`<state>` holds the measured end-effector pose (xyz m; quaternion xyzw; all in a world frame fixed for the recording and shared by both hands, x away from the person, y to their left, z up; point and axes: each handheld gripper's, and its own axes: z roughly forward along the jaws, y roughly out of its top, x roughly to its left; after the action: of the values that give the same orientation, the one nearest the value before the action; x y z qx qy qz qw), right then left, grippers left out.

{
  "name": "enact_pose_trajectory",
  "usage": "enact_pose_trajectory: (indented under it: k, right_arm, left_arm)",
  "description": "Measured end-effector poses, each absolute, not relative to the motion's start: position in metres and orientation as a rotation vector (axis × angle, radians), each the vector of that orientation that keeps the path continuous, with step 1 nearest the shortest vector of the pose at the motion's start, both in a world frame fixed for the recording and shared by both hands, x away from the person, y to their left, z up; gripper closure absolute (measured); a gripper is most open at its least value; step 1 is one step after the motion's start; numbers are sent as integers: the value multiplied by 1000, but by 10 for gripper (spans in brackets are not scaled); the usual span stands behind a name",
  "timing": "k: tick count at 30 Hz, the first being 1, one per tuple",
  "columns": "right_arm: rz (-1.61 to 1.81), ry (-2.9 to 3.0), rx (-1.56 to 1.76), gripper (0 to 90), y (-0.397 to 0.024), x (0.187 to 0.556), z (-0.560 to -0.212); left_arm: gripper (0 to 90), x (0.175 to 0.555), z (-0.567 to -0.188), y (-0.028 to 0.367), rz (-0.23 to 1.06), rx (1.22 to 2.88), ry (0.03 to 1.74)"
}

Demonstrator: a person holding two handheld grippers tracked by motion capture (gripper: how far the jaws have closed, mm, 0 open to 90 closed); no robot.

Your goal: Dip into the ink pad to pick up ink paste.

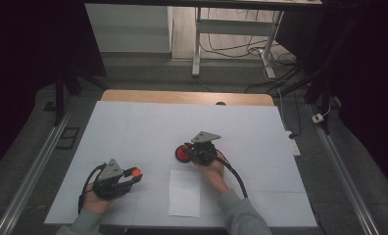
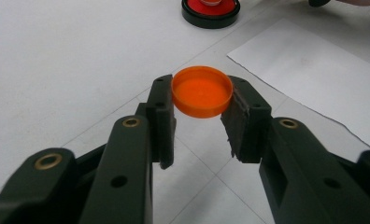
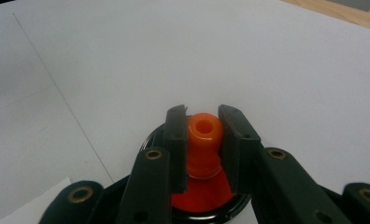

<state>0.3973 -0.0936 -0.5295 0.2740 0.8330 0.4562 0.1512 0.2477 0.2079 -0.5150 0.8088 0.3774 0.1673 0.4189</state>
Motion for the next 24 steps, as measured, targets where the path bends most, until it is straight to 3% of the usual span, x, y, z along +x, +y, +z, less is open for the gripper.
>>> enact_pose_trajectory:
  k: [24]
  right_arm:
    - [1325, 2361, 807, 730, -94, 394, -532]
  left_arm:
    - [647, 247, -514, 209, 432, 2020, 949]
